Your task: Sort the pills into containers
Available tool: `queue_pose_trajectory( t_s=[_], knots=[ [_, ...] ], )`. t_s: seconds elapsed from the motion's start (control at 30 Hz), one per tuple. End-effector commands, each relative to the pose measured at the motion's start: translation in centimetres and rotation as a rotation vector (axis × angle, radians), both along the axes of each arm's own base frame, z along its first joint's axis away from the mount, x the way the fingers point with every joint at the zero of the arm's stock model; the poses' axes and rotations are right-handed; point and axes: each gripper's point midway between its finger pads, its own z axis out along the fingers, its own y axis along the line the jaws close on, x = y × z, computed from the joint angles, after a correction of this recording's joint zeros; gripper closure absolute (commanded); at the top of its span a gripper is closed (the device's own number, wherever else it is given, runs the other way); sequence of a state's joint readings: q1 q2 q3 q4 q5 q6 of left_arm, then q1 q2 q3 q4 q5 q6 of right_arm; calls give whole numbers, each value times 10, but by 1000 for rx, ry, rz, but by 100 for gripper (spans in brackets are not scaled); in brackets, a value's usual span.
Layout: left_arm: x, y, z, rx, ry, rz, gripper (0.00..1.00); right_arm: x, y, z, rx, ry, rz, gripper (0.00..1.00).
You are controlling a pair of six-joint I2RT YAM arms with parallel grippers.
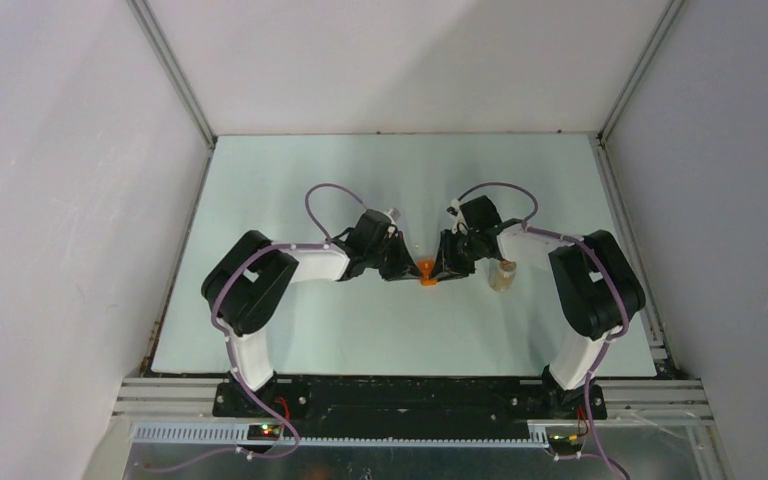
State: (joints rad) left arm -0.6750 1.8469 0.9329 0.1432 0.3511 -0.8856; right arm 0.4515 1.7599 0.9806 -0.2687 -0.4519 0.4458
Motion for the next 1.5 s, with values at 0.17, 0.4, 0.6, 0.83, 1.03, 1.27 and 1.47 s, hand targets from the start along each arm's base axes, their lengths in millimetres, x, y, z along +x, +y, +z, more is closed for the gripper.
queue_pose_trajectory(
  t_s=[0.17,0.4,0.6,0.83,1.03,1.27,1.47],
  knots=[
    [-29,29,-62,194,89,-38,100,2,-1,-17,-8,22,-15,73],
    [-11,22,-27,179,9,-37,89,11,1,6,23,-27,-40,72],
    [25,18,46,186,-153,8,60,28,-3,46,34,-120,-64,66],
    [44,45,121,230,-326,82,48,44,-12,107,32,-253,-92,56],
    [27,108,192,309,-526,195,22,25,-58,194,-29,-481,-223,48],
    [-16,194,277,318,-788,407,1,-25,-146,283,-130,-785,-492,31],
    [-49,255,304,300,-860,624,1,-96,-199,324,-106,-911,-649,1]
  ],
)
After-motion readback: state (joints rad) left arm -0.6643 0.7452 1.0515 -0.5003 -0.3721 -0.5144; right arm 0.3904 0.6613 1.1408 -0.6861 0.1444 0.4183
